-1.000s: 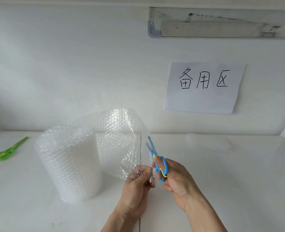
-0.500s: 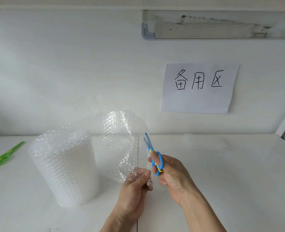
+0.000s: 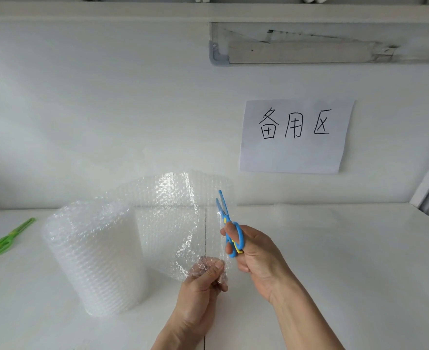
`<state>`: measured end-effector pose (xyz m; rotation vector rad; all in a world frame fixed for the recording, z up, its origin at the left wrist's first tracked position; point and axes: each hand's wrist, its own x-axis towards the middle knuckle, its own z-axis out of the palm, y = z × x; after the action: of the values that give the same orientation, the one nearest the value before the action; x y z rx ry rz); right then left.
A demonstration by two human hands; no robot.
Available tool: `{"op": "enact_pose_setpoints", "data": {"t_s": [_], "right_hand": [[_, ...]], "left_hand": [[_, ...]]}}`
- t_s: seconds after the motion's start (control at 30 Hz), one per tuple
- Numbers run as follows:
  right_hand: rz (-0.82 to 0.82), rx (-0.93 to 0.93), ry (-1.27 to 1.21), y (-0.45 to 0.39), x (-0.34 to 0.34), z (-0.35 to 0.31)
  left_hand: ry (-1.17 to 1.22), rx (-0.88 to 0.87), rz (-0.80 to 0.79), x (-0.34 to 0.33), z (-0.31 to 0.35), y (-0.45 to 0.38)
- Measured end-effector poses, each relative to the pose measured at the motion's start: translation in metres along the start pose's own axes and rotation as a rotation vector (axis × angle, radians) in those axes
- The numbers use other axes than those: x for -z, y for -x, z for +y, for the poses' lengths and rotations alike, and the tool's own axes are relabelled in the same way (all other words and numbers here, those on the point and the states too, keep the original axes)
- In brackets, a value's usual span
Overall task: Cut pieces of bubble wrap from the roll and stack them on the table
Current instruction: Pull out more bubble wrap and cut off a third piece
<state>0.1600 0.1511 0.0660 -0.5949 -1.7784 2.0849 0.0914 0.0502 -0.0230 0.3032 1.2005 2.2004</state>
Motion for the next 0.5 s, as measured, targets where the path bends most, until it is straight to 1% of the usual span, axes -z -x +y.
{"op": "enact_pose_setpoints", "data": {"t_s": [0.1, 0.27, 0.5], "right_hand": [[0.030, 0.003, 0.016, -0.002, 0.001, 0.002], [0.014, -0.008, 0.005, -0.006, 0.001, -0.004], [0.049, -0.008, -0.012, -0.011, 0.004, -0.009]], "left_hand": [[0.010, -0.003, -0.008, -0.001, 0.001, 0.000], [-0.002, 0.003, -0.003, 0.000, 0.001, 0.000], [0.012, 0.006, 0.009, -0.002, 0.003, 0.000]]}}
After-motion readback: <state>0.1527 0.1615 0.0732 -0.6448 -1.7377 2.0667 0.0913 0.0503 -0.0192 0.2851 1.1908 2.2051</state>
